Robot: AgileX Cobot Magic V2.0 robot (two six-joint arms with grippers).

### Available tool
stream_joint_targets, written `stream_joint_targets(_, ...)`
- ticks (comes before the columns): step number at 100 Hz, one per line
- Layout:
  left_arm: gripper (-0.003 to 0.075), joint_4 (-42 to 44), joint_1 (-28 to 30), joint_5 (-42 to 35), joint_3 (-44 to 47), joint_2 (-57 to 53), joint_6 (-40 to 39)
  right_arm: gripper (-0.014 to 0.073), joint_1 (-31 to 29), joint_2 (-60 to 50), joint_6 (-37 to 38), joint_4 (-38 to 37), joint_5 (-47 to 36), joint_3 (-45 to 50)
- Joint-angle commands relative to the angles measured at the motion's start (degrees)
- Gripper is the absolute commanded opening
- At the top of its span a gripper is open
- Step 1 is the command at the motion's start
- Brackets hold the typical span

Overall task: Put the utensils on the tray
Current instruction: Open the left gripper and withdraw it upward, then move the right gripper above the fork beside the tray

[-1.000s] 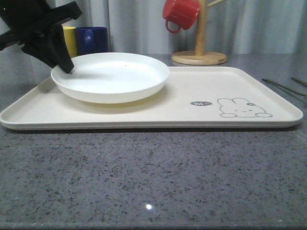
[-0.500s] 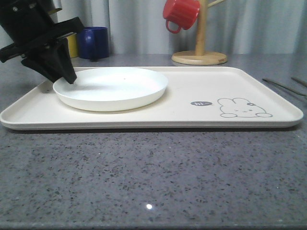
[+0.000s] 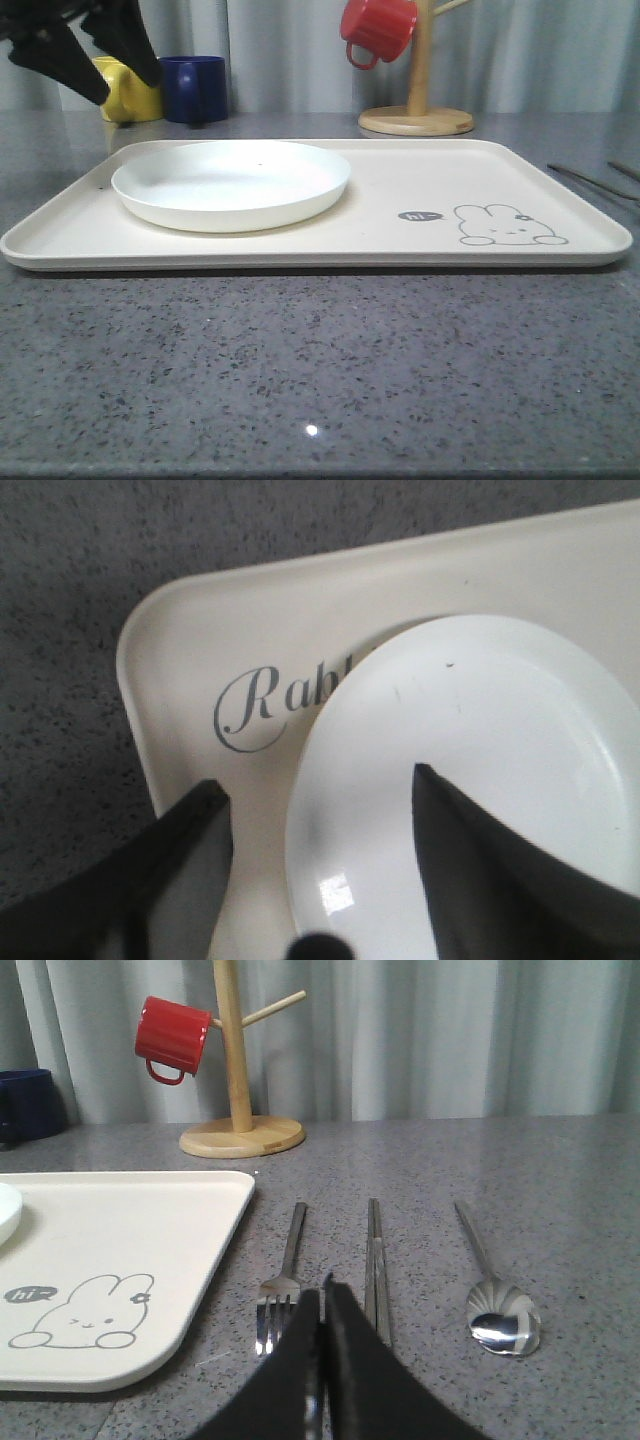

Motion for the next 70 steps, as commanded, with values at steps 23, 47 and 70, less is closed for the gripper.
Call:
stream_joint_targets(23,0.0391,-1.28,6.57,-12.06,15.64,-20.92,1.85,-0.0069,-0.41,-1.09,-0.48,-0.22,-4.89,0.02)
stream_joint_targets(47,0.039,-1.19,6.87,-22.91,30.91,-38.55,4.26,-0.0069,-0.41,-1.09,-0.48,-0.22,-4.89,0.02)
stream_joint_targets(70,0.039,-1.19,6.87,-30.27,43.35,-53.49,8.95,-0.0069,-0.41,-1.09,-0.48,-0.22,-4.89,0.02)
